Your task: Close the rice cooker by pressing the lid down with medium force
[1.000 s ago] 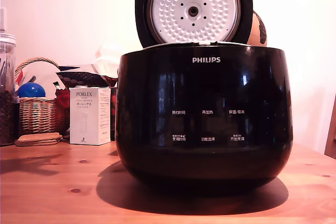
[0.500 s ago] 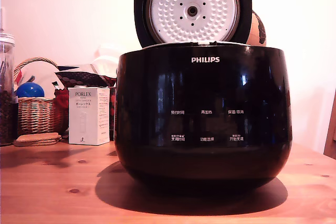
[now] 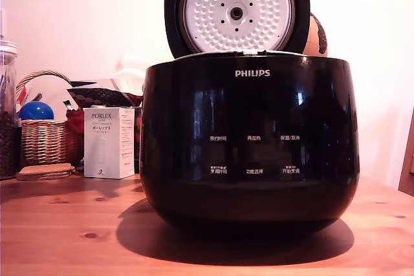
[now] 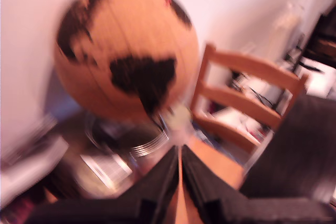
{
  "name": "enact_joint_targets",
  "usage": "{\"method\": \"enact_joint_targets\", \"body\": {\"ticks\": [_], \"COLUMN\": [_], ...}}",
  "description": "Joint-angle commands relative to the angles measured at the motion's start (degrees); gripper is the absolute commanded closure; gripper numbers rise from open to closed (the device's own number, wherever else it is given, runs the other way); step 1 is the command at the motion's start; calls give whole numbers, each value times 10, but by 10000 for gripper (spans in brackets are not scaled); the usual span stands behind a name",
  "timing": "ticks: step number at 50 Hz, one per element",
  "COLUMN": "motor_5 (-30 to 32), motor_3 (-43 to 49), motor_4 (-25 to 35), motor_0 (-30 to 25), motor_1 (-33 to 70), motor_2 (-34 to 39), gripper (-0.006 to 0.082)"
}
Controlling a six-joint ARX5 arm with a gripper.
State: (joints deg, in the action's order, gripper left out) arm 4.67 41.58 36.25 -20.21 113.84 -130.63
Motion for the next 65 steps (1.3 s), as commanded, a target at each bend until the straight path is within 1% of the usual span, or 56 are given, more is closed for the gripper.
{"method": "enact_joint_targets", "body": {"ticks": [1, 8, 14, 22, 30, 31, 34, 37, 38, 43, 50, 57, 60, 65], "motor_5": [-1, 2, -2, 0, 8, 25, 39, 39, 51, 60, 64, 69, 62, 57], "motor_3": [14, 43, 82, 126, 193, 203, 229, 256, 266, 311, 355, 362, 362, 363], "motor_4": [10, 23, 54, 58, 66, 66, 65, 63, 61, 47, -13, -54, -65, -100], "motor_0": [2, 2, 0, -10, -28, -30, -37, -44, -46, -57, -73, -90, -99, -116], "motor_1": [19, 19, 19, 19, 19, 19, 19, 18, 18, 17, 16, 16, 16, 16], "motor_2": [-1, -2, -11, -11, -15, -15, -15, -15, -15, -15, -15, -15, -15, -15], "gripper": [787, 787, 787, 787, 787, 787, 787, 787, 787, 787, 787, 787, 787, 787]}}
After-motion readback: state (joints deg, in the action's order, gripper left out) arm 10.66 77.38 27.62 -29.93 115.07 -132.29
